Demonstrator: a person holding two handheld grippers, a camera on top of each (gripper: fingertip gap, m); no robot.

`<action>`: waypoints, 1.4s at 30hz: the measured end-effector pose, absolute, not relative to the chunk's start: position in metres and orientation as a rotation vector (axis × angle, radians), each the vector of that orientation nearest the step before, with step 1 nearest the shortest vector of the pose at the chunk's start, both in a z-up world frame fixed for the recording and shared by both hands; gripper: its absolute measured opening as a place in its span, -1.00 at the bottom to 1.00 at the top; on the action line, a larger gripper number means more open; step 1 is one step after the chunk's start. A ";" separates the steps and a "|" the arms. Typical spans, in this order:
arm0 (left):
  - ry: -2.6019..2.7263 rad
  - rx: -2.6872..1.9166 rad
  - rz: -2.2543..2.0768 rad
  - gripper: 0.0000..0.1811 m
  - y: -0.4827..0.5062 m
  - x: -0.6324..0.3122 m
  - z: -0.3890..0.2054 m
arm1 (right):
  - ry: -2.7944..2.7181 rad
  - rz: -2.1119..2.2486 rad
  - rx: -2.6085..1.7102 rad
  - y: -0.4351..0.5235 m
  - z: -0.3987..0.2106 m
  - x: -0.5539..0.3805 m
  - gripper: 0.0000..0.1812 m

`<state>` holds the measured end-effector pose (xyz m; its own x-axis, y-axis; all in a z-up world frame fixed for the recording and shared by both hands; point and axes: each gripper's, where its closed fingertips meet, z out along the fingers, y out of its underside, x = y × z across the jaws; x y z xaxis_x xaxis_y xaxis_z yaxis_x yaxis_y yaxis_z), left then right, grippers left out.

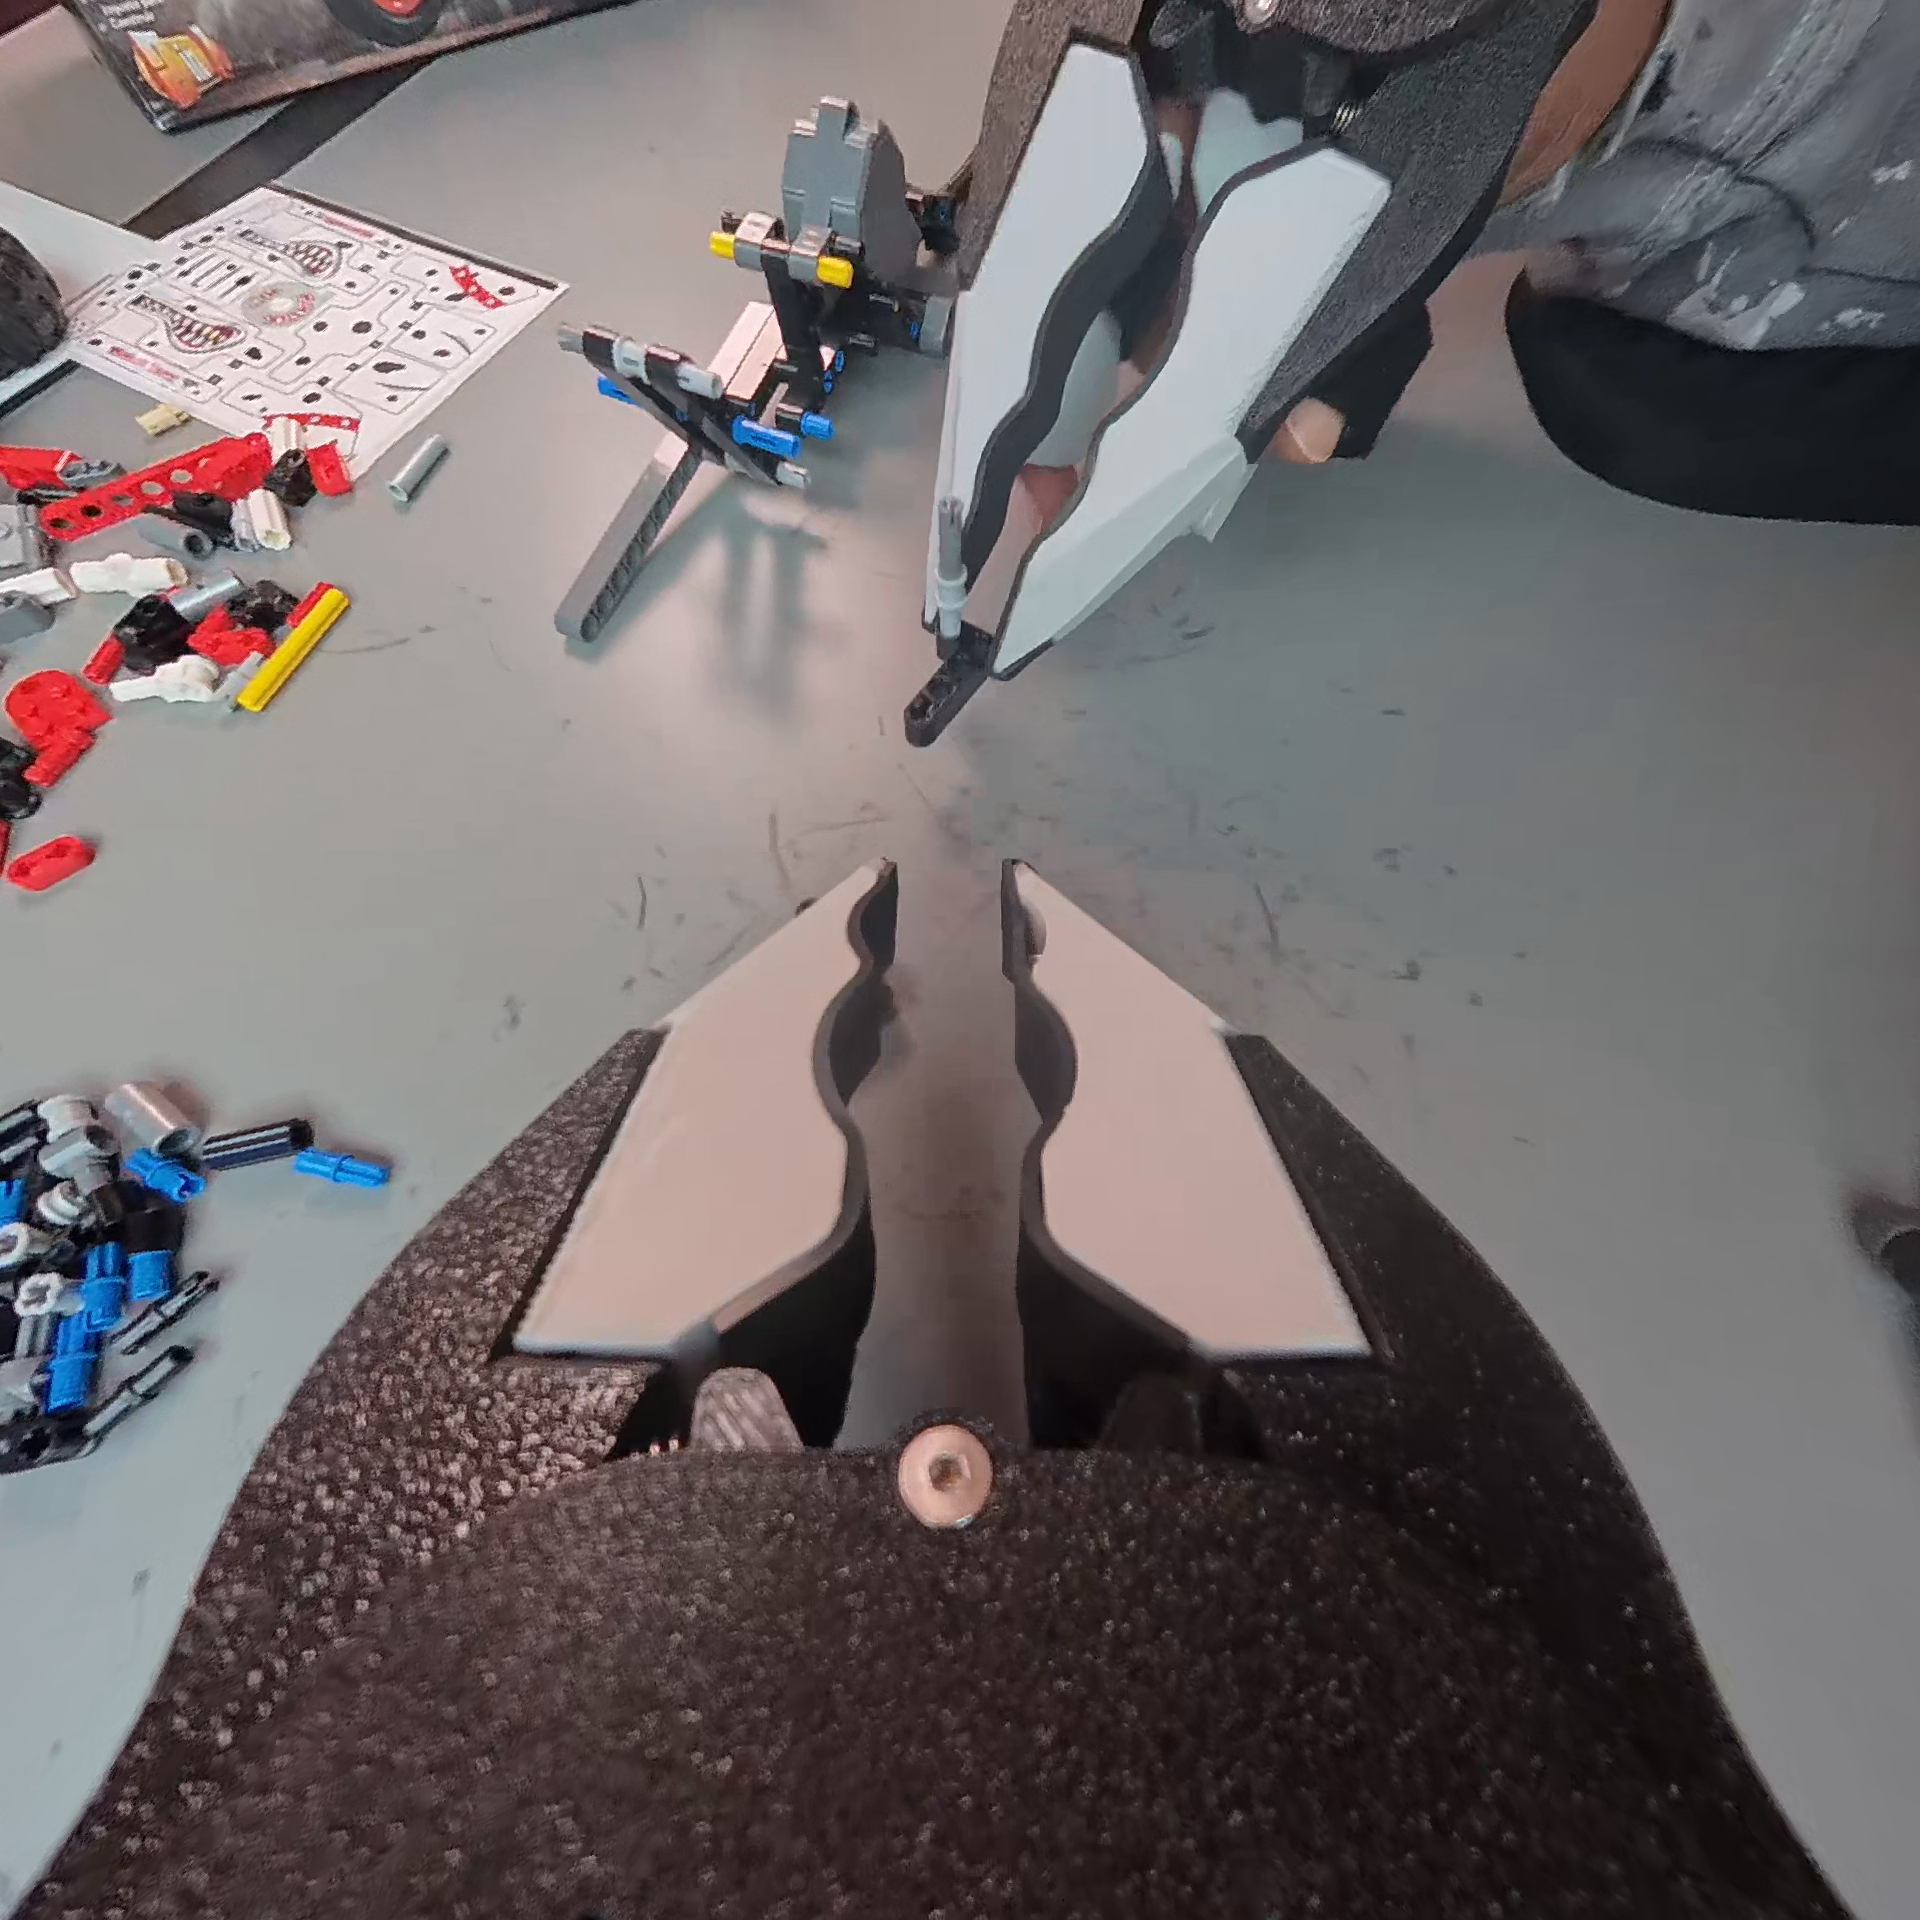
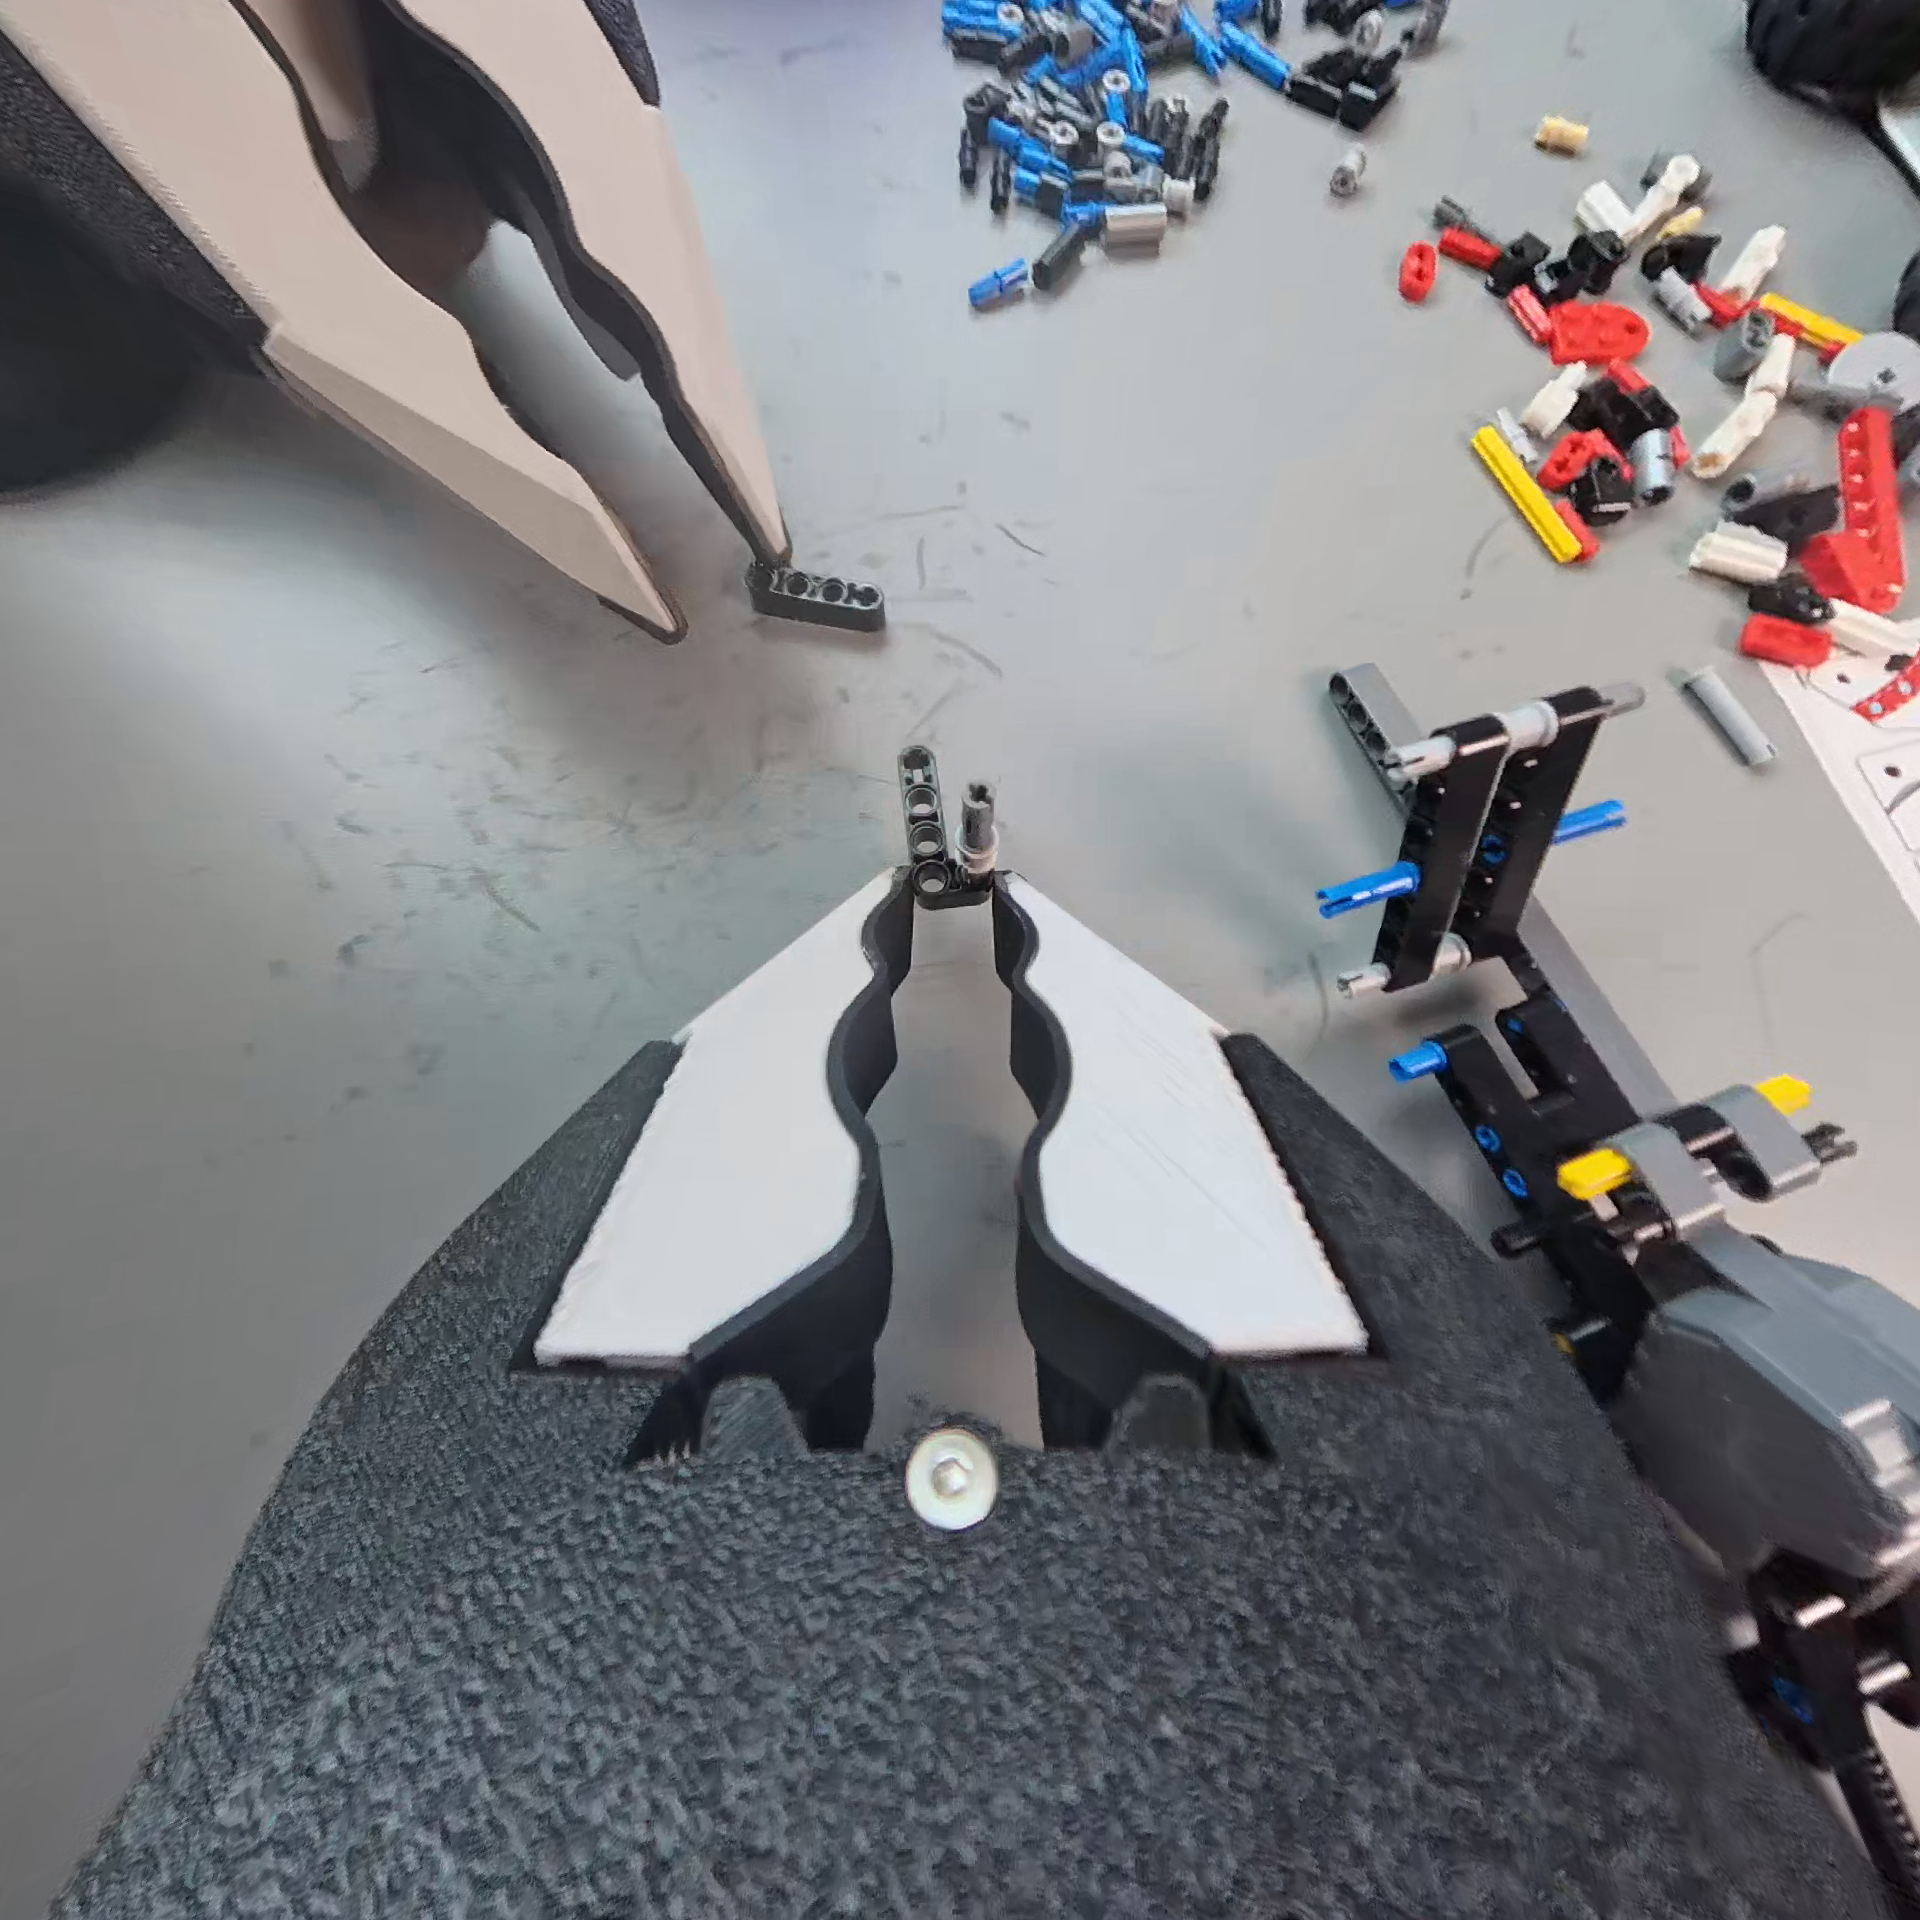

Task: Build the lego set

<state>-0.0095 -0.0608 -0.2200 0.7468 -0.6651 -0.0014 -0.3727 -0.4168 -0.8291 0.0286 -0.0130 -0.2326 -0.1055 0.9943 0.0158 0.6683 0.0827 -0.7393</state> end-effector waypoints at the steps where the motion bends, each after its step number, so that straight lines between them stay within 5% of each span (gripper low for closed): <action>1: 0.779 -2.070 -0.398 -0.75 -0.061 -0.012 -0.223 | -1.820 0.775 -1.688 -0.011 -0.235 0.030 -0.84; 18: 0.688 -2.135 -0.298 -0.77 -0.052 -0.037 -0.229 | -1.887 0.667 -1.759 -0.027 -0.246 0.038 -0.77; 27: 0.647 -2.221 -0.324 -0.61 -0.053 -0.041 -0.241 | -1.900 0.632 -1.715 -0.032 -0.247 0.033 -0.84; 42: 0.726 -2.246 -0.277 -0.87 -0.059 -0.033 -0.249 | -1.922 0.629 -1.658 -0.049 -0.246 0.022 -0.83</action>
<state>-0.0335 -0.0590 -0.2488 0.8159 -0.5777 -0.0219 -0.4161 -0.5606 -0.7159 0.0217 -0.0485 -0.2464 -0.1148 0.9897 0.0849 0.7480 0.1424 -0.6482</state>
